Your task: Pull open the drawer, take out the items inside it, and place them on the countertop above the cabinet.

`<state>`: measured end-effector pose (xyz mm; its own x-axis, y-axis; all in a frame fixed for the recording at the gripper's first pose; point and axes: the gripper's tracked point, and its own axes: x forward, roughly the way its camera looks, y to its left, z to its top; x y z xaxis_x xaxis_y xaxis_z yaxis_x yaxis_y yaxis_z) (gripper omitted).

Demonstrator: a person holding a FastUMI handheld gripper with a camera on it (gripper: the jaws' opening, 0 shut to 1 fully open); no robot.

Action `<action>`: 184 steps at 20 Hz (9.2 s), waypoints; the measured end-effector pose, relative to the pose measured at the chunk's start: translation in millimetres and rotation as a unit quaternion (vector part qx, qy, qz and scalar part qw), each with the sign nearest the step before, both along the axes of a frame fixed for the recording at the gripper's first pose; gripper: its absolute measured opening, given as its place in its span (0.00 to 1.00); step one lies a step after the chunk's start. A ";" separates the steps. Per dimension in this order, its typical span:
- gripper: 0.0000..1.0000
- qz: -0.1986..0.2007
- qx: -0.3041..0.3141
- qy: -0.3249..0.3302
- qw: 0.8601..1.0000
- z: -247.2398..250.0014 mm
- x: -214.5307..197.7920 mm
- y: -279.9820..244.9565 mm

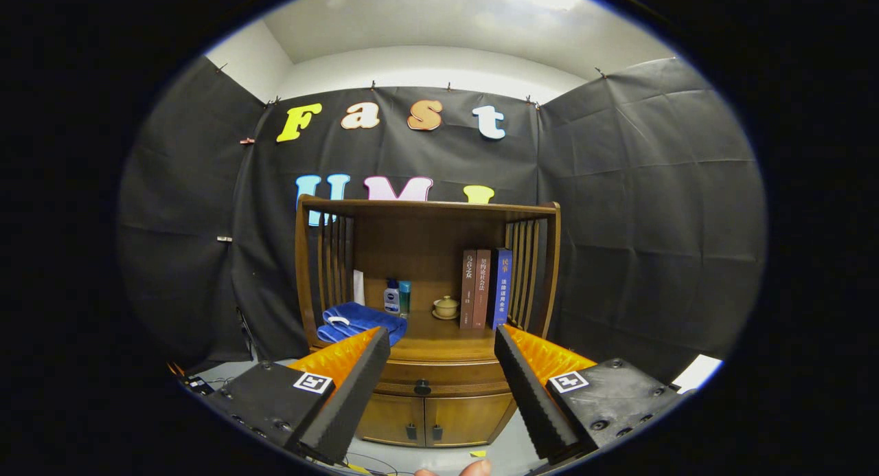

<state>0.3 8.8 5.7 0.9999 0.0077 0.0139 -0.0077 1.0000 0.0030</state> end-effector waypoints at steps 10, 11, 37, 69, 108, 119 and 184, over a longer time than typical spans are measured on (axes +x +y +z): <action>0.99 0.002 -0.001 -0.001 1.000 -0.1 0.4 1.9; 0.99 0.002 -0.001 0.001 1.000 -1.8 1.3 2.2; 0.99 0.023 0.012 0.086 0.996 -264.4 191.7 39.9; 0.40 0.016 0.023 0.140 0.990 -322.2 108.6 26.5; 0.99 0.084 0.007 0.119 0.989 -166.4 56.1 0.7; 0.99 0.067 0.011 0.341 0.938 -222.7 164.2 11.5; 0.20 0.005 0.012 0.436 0.900 -221.0 350.2 -3.0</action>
